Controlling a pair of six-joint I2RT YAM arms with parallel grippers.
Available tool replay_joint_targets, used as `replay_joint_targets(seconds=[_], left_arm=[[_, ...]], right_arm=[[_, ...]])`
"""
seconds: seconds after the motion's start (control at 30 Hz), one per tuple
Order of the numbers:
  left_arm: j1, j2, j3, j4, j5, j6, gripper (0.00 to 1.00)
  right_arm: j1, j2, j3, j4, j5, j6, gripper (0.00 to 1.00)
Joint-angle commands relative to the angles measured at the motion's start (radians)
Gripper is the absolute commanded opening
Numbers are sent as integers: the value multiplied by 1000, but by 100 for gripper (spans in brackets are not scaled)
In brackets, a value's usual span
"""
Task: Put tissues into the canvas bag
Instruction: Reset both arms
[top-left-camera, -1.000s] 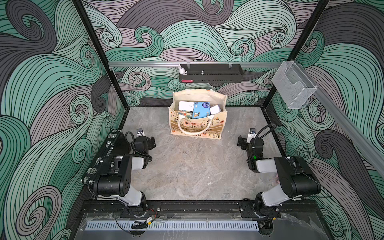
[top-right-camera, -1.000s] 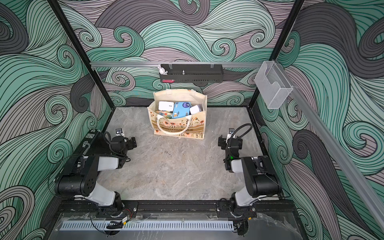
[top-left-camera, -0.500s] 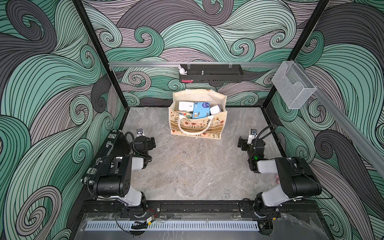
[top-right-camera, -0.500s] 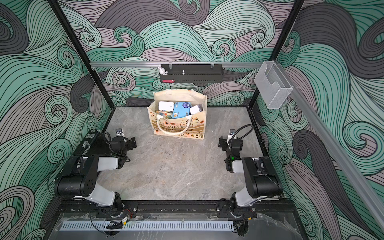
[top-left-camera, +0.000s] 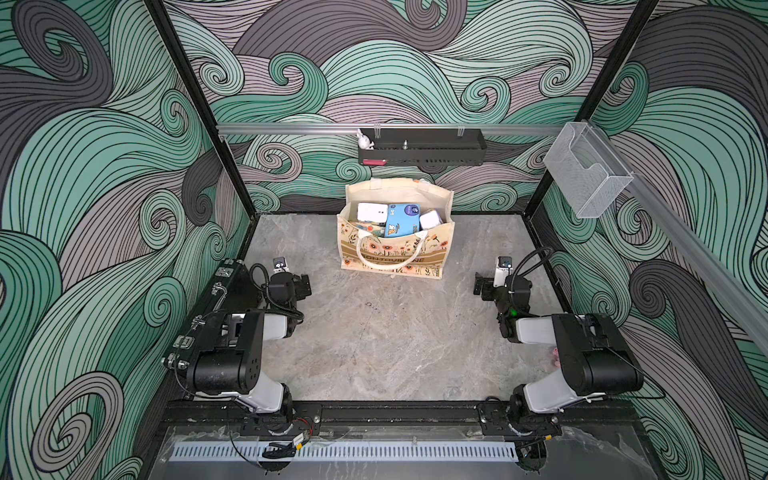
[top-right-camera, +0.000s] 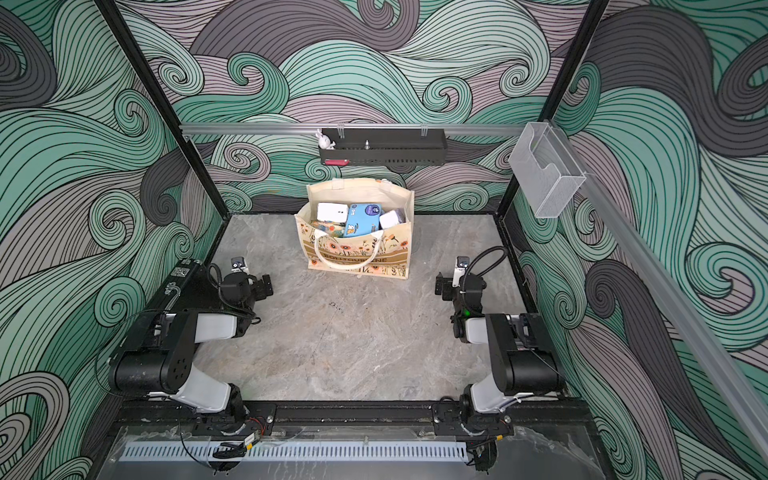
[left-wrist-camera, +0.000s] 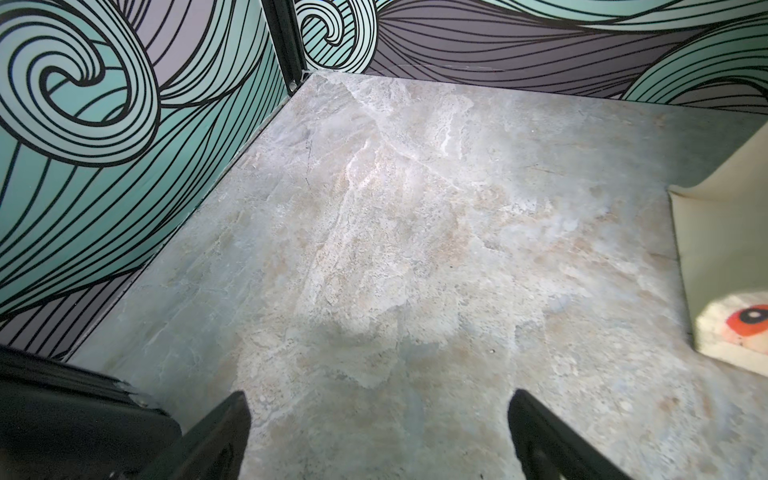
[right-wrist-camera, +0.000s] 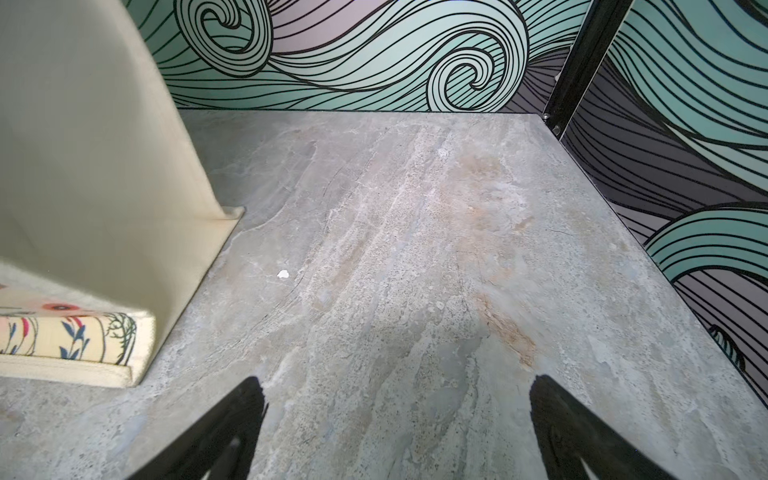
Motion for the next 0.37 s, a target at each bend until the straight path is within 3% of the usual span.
replay_joint_targets(seconds=[0.0,0.33], left_arm=[[-2,-17,19,-8,0,-5,99],[-1,-17,19,-8,1,-5,99]], right_arm=[[6,-10,14,-7,-13,10,99],[-5,-12,18,-17,-61,4,99]])
